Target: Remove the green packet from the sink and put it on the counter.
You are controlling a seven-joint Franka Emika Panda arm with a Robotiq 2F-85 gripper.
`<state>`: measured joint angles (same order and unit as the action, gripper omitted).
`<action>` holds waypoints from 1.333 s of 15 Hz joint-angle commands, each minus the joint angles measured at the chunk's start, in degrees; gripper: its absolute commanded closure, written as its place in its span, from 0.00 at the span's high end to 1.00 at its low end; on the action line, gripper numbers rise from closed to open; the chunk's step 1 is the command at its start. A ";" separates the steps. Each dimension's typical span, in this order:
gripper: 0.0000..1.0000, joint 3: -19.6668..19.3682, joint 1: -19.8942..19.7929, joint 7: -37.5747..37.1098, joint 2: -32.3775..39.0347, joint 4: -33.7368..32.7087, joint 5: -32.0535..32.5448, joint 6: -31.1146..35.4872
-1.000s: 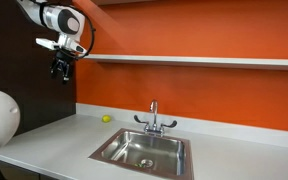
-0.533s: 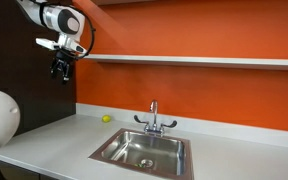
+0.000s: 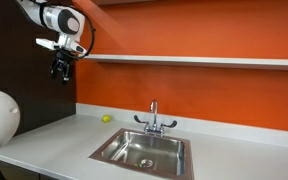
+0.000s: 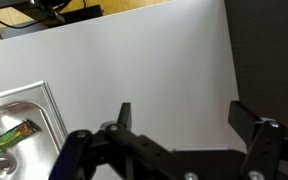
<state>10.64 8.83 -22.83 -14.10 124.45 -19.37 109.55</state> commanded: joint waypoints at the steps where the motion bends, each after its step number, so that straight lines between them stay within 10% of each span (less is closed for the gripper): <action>1: 1.00 -0.57 -1.08 0.13 0.40 1.34 0.96 0.05; 20: 1.00 -8.80 -8.34 0.37 7.90 12.74 3.05 10.73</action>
<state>2.58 1.80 -22.78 -8.66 137.15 -17.15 117.45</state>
